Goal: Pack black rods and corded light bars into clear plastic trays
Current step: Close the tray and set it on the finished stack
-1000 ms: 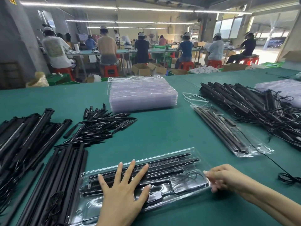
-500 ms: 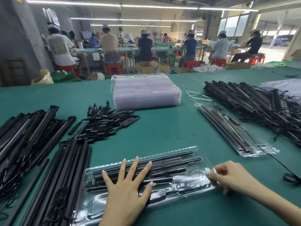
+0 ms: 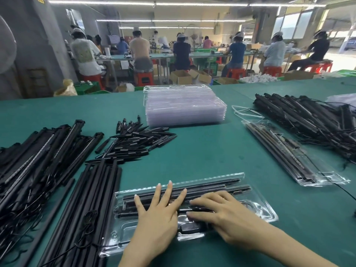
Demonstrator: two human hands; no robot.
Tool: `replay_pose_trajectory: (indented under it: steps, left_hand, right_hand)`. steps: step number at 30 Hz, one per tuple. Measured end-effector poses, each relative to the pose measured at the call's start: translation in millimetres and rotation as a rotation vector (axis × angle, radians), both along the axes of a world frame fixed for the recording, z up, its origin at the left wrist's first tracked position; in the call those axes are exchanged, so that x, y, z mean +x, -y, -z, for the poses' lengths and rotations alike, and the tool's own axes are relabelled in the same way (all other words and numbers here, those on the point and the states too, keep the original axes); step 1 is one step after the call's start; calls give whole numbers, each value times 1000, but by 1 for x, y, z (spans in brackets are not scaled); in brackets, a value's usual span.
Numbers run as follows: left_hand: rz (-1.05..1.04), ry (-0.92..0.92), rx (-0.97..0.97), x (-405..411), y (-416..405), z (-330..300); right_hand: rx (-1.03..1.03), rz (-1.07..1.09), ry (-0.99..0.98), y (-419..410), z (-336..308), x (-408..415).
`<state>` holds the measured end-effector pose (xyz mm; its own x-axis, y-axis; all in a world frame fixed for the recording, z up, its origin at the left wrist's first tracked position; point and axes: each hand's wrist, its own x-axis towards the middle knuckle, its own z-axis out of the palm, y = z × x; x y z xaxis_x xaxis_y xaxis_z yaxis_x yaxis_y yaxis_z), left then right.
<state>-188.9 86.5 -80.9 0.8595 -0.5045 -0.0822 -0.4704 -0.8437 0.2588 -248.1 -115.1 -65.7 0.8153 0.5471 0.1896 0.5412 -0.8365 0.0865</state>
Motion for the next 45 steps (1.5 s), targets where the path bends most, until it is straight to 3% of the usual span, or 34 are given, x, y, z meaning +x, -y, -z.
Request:
replay_pose_trajectory:
  steps: [5,11,17,25,29,32,39,45]
  left_hand:
    - [24,36,47,-2,-2,5]
    - [19,54,81,0,0,7]
    - [27,89,79,-4,0,10]
    - [51,100,36,-5,-1,9]
    - [56,101,27,-5,-1,9]
    - [54,103,11,-4,-1,10]
    - [37,135,-12,-4,-1,13]
    - [72,181,6,-3,-2,8]
  right_hand:
    - [17,-96,89,3,10,12]
    - [287,-127,18,-7,21,24]
    - [290,-74,101,-10,34,13]
    - [392,-30,-280,7,16,12]
    - [199,-90,-21,-2,3,5]
    - [150,-101,34,-11,3,6]
    - [237,-51,88,-17,22,15]
    - [442,16,135,-25,32,14]
